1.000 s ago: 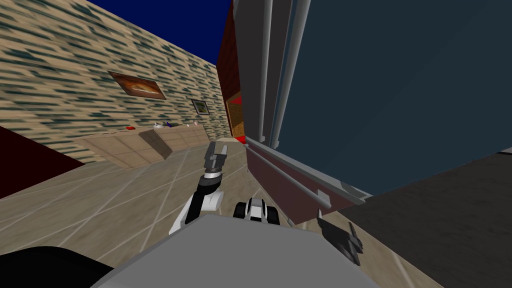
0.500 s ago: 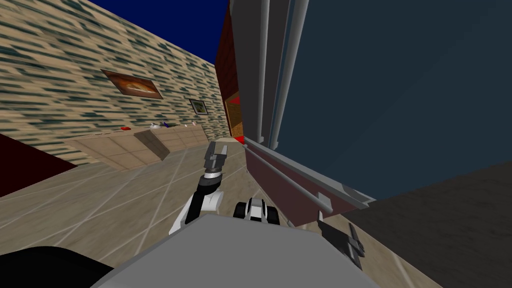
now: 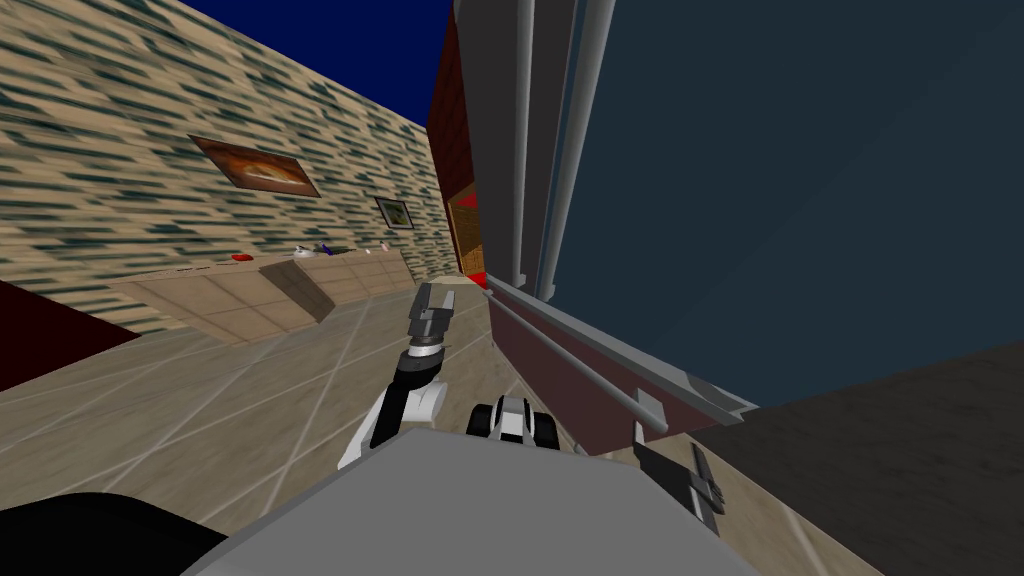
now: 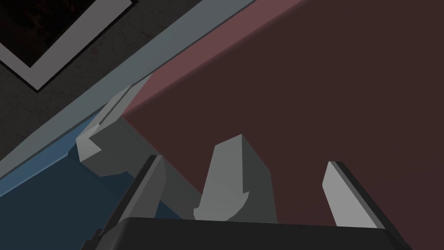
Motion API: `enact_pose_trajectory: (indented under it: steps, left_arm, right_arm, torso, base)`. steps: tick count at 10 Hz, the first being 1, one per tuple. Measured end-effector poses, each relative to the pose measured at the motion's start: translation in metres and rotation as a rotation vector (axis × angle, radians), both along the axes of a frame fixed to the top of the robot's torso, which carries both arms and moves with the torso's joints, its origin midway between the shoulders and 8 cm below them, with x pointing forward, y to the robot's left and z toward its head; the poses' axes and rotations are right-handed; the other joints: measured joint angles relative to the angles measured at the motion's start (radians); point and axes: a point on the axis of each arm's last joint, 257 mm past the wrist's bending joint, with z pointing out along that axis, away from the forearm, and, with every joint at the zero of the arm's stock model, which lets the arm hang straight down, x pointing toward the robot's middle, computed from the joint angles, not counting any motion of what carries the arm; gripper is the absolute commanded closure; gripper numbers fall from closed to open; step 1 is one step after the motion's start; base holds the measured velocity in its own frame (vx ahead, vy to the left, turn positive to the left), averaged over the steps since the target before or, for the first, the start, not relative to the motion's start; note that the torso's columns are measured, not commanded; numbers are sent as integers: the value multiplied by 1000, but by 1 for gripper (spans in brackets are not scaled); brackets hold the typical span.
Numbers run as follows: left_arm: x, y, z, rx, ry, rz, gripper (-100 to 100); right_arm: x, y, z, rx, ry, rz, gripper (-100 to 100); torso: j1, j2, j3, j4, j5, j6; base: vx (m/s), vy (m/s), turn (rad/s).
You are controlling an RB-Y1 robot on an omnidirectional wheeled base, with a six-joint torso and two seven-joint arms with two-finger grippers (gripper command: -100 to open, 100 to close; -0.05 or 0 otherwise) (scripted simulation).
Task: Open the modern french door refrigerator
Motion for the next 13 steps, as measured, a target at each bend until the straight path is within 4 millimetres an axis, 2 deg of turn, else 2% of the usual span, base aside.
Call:
enact_pose_trajectory:
  steps: [8, 11, 12, 13]
  left_arm:
    - [0, 0, 0, 0, 0, 0, 0]
    - [0, 0, 0, 0, 0, 0, 0]
    - [0, 0, 0, 0, 0, 0, 0]
    - [0, 0, 0, 0, 0, 0, 0]
  right_arm:
    - [-1, 35, 8, -128, -1, 41, -100]
    - [-3, 36, 16, -130, -3, 41, -100]
    - [-3, 36, 16, -129, -2, 42, 100]
    - [-2, 35, 15, -133, -7, 40, 100]
  torso:
    - [0, 0, 0, 0, 0, 0]
    - [0, -1, -1, -1, 0, 0]
    - [1, 1, 1, 0, 0, 0]
    - [0, 1, 2, -1, -3, -1]
  base:
    - [28, -21, -20]
    - [35, -9, -17]
    - [-16, -6, 25]
    - [-46, -5, 13]
